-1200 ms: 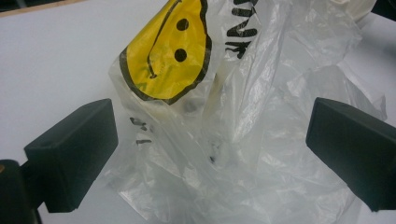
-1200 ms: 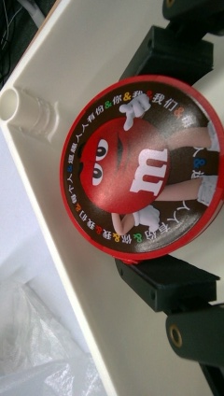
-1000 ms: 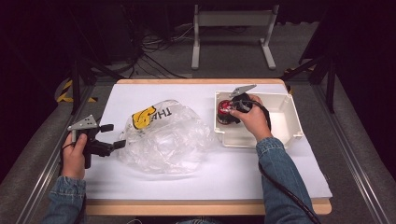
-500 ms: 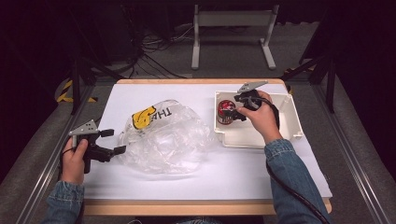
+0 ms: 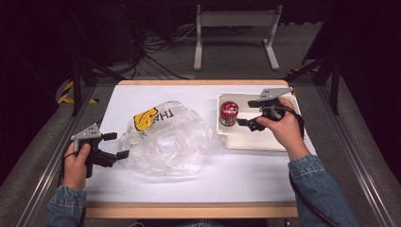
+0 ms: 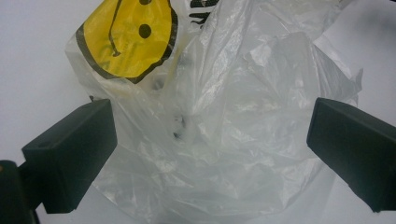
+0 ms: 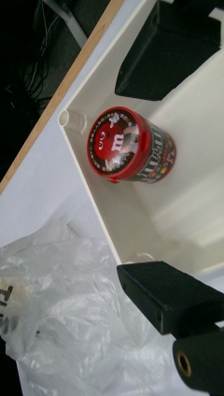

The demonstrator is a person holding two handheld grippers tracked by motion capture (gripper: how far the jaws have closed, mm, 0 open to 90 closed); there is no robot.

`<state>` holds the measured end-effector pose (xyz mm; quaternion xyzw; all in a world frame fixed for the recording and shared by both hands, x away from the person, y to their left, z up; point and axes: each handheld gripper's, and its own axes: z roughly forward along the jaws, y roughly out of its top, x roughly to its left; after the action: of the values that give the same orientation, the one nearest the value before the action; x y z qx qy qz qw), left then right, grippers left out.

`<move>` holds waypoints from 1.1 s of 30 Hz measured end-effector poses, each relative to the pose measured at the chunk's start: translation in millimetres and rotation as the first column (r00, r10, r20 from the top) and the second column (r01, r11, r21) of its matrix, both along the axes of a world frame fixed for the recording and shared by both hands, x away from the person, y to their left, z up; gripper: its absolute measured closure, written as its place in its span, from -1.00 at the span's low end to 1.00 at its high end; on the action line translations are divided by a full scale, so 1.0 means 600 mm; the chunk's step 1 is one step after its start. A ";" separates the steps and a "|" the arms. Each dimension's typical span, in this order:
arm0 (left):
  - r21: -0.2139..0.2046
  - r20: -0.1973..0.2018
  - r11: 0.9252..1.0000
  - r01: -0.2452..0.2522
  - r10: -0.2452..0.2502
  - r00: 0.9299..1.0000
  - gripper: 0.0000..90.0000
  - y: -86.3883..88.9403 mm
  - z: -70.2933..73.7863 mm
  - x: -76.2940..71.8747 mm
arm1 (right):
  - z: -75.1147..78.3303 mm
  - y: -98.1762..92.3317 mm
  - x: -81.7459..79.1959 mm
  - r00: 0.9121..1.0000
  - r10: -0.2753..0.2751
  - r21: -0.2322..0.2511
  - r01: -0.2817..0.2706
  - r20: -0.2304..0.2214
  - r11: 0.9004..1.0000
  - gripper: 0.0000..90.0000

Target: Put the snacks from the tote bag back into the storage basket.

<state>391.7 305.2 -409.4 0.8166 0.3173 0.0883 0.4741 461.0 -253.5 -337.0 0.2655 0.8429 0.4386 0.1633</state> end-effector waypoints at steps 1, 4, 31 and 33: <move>0.001 -0.002 1.000 0.002 -0.002 1.000 -0.94 -0.001 0.000 -0.002 | 0.001 -0.004 -0.007 1.000 0.004 0.001 -0.004 0.004 1.000 -0.74; -0.020 -0.015 0.999 0.026 -0.026 1.000 -0.95 -0.001 -0.001 -0.005 | 0.001 -0.012 -0.024 1.000 0.012 0.017 -0.012 0.004 1.000 -0.74; -0.026 0.002 0.997 0.072 -0.072 0.997 -0.95 -0.004 -0.017 -0.038 | -0.066 -0.041 -0.127 0.999 0.047 0.103 -0.047 0.001 0.994 -0.74; -0.022 0.000 0.997 0.077 -0.077 0.997 -0.95 -0.007 -0.021 -0.041 | -0.076 -0.041 -0.132 0.999 0.044 0.095 -0.044 -0.001 0.995 -0.74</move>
<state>367.3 300.8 -422.0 0.8230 0.2867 0.0664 0.4859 381.6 -278.0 -382.6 0.2551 0.8271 0.4810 0.1397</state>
